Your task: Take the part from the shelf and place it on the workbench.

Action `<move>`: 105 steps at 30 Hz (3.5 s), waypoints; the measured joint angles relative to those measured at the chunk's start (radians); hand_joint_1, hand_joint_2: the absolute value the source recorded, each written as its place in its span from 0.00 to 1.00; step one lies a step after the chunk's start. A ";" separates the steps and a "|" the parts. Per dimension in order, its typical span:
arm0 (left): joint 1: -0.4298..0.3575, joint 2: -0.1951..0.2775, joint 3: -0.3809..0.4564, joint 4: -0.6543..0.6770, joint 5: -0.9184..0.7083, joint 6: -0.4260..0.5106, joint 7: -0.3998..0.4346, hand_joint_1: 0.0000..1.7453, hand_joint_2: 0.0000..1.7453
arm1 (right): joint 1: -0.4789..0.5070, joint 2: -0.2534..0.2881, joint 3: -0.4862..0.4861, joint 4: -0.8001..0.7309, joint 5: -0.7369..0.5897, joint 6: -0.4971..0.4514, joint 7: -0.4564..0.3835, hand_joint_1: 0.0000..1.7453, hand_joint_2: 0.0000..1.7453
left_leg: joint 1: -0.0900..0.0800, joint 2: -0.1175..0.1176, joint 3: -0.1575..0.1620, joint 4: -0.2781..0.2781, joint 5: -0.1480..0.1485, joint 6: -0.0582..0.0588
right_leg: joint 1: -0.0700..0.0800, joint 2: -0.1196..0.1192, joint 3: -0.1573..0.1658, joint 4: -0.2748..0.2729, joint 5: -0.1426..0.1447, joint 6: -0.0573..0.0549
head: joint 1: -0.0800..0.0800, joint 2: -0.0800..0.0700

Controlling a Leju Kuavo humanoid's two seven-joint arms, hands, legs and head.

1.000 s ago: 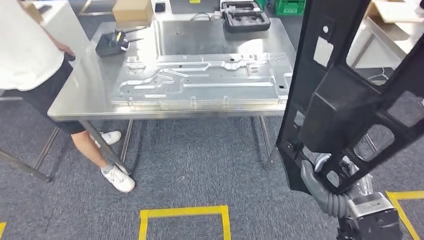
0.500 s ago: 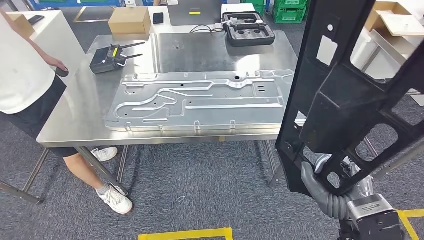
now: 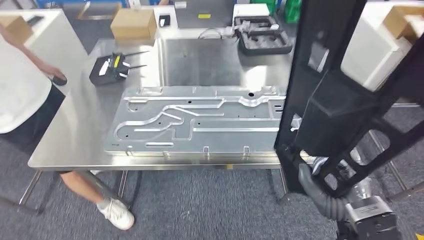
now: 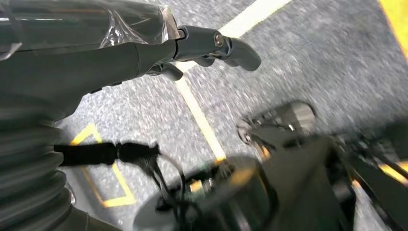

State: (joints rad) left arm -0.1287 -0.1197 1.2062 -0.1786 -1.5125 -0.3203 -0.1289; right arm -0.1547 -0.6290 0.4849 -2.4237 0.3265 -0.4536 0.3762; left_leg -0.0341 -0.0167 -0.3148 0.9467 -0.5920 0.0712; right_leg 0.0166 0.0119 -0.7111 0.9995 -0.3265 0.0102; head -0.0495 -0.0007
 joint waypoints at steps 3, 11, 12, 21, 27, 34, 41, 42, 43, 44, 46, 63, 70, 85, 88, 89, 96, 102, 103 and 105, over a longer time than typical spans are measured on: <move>-0.009 0.003 0.000 0.000 -0.001 0.000 0.000 0.00 1.00 | -0.001 0.002 0.001 0.000 0.000 0.000 -0.002 1.00 1.00 | 0.001 0.004 -0.097 0.186 0.050 -0.018 | -0.015 -0.001 0.053 -0.006 -0.042 -0.012 | -0.002 0.000; -0.011 0.009 0.002 0.000 -0.002 -0.039 -0.008 0.00 1.00 | -0.004 0.008 0.011 0.000 -0.003 0.007 -0.005 1.00 1.00 | 0.007 0.006 -0.316 0.142 0.036 -0.023 | -0.019 0.007 0.214 -0.005 -0.170 -0.004 | -0.003 0.000; -0.011 0.011 0.002 0.000 -0.002 -0.041 -0.010 0.00 1.00 | -0.007 0.010 0.013 0.001 -0.003 0.011 -0.005 1.00 1.00 | 0.000 0.003 -0.319 0.098 0.124 -0.012 | -0.018 0.010 0.228 -0.005 -0.185 0.000 | -0.003 0.000; -0.019 0.010 0.002 0.000 -0.005 -0.034 -0.008 0.00 1.00 | -0.047 0.022 0.037 0.004 0.017 0.070 -0.011 1.00 1.00 | 0.008 0.001 -0.261 0.026 0.184 0.028 | -0.023 -0.001 0.108 0.232 -0.308 0.046 | 0.002 -0.001; -0.012 0.009 0.001 0.000 -0.008 -0.029 -0.008 0.00 1.00 | -0.091 0.033 0.087 0.032 0.083 0.159 0.000 1.00 1.00 | 0.012 -0.006 -0.201 0.027 0.128 0.007 | -0.032 -0.006 0.107 0.035 -0.102 0.051 | 0.002 -0.001; -0.012 0.009 -0.004 0.000 -0.008 -0.028 -0.029 0.00 1.00 | -0.190 0.081 0.178 0.096 0.168 0.258 0.003 1.00 1.00 | 0.016 -0.001 -0.248 0.123 0.065 -0.030 | -0.036 -0.007 0.131 -0.015 -0.110 0.012 | -0.002 -0.001; -0.017 0.011 -0.010 0.000 -0.008 -0.114 -0.038 0.00 1.00 | -0.245 0.125 0.251 0.165 0.207 0.282 0.008 1.00 1.00 | 0.021 0.001 -0.315 0.150 0.145 -0.031 | -0.035 -0.008 0.170 -0.016 -0.140 0.008 | -0.003 -0.001; -0.015 0.011 -0.011 0.000 -0.008 -0.114 -0.037 0.00 1.00 | -0.254 0.129 0.258 0.172 0.217 0.288 0.011 1.00 1.00 | 0.018 0.000 -0.291 0.086 0.172 -0.026 | -0.033 -0.007 0.173 -0.016 -0.144 0.011 | -0.003 -0.001; -0.014 0.011 -0.013 0.000 -0.008 -0.114 -0.036 0.00 1.00 | -0.263 0.132 0.267 0.179 0.230 0.297 0.015 1.00 1.00 | 0.015 0.000 -0.277 0.048 0.184 -0.021 | -0.033 -0.006 0.173 -0.017 -0.146 0.014 | -0.003 -0.001; -0.012 0.011 -0.016 0.000 -0.008 -0.114 -0.035 0.00 1.00 | -0.273 0.136 0.276 0.188 0.245 0.309 0.019 1.00 1.00 | 0.012 0.000 -0.273 0.035 0.181 -0.018 | -0.032 -0.005 0.171 -0.019 -0.147 0.018 | -0.003 -0.001; -0.009 0.010 -0.022 0.000 -0.008 -0.114 -0.031 0.00 1.00 | -0.299 0.144 0.300 0.211 0.290 0.337 0.030 1.00 1.00 | 0.015 0.001 -0.268 0.023 0.181 -0.013 | -0.033 -0.004 0.170 -0.023 -0.148 0.027 | -0.003 -0.001; -0.012 -0.002 -0.077 0.000 -0.009 -0.092 -0.008 0.00 1.00 | -0.606 0.297 0.504 0.541 0.688 0.475 0.066 1.00 1.00 | 0.027 -0.003 -0.242 0.038 0.136 -0.036 | -0.041 -0.008 0.123 -0.020 -0.103 0.023 | 0.001 -0.001; -0.025 0.003 -0.103 0.000 -0.009 -0.127 -0.001 0.00 1.00 | -0.750 0.325 0.531 0.735 0.621 0.511 0.129 1.00 1.00 | 0.028 0.000 -0.362 0.256 0.098 -0.050 | -0.040 -0.009 0.139 -0.021 -0.114 0.009 | 0.000 -0.001; -0.018 -0.006 -0.126 0.000 -0.008 -0.101 -0.004 0.00 1.00 | -0.943 0.251 0.544 0.995 0.500 0.582 0.199 1.00 1.00 | 0.028 -0.004 -0.233 0.005 0.167 0.005 | -0.036 -0.007 -0.020 0.227 -0.163 0.054 | 0.001 -0.001; -0.017 -0.008 -0.126 0.000 -0.008 -0.089 -0.003 0.00 1.00 | -0.950 0.239 0.547 1.011 0.499 0.582 0.199 1.00 1.00 | 0.023 -0.004 -0.217 0.008 0.150 -0.004 | -0.034 -0.007 0.057 0.024 -0.053 0.044 | 0.001 -0.001; -0.018 -0.009 -0.127 0.000 -0.009 -0.083 -0.003 0.00 1.00 | -0.952 0.238 0.547 1.014 0.499 0.582 0.199 1.00 1.00 | 0.021 -0.003 -0.217 0.008 0.146 -0.008 | -0.033 -0.006 0.072 -0.014 -0.043 0.040 | 0.000 -0.001; -0.021 -0.009 -0.128 0.000 -0.009 -0.064 -0.003 0.00 1.00 | -0.956 0.234 0.555 1.037 0.499 0.570 0.196 1.00 1.00 | 0.023 0.000 -0.300 0.177 0.053 -0.036 | -0.040 -0.009 0.085 -0.042 -0.053 0.012 | -0.001 -0.001; -0.028 -0.004 -0.132 0.000 -0.009 -0.101 -0.002 0.00 1.00 | -0.950 0.234 0.573 1.052 0.502 0.562 0.183 1.00 1.00 | 0.027 0.000 -0.309 0.142 0.145 -0.046 | -0.044 -0.004 0.103 -0.041 -0.066 0.016 | -0.001 -0.001; -0.027 -0.005 -0.134 0.000 -0.009 -0.094 -0.001 0.00 1.00 | -0.951 0.234 0.573 1.054 0.502 0.559 0.181 1.00 1.00 | 0.027 -0.001 -0.285 0.082 0.172 -0.045 | -0.043 -0.003 0.105 -0.041 -0.067 0.019 | -0.001 -0.001; -0.026 -0.006 -0.136 0.000 -0.009 -0.083 0.002 0.00 1.00 | -0.953 0.235 0.574 1.056 0.501 0.548 0.177 1.00 1.00 | 0.025 -0.003 -0.261 0.025 0.176 -0.036 | -0.039 -0.001 0.101 -0.041 -0.065 0.026 | -0.001 -0.001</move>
State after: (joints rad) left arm -0.1549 -0.1260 1.0703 -0.1789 -1.5212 -0.4032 -0.1272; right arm -1.1080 -0.3943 1.0584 -1.3676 0.8270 0.0943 0.5535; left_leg -0.0088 -0.0198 -0.5759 0.9717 -0.4155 0.0348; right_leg -0.0221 0.0108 -0.6100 0.9584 -0.3920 0.0363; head -0.0501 -0.0015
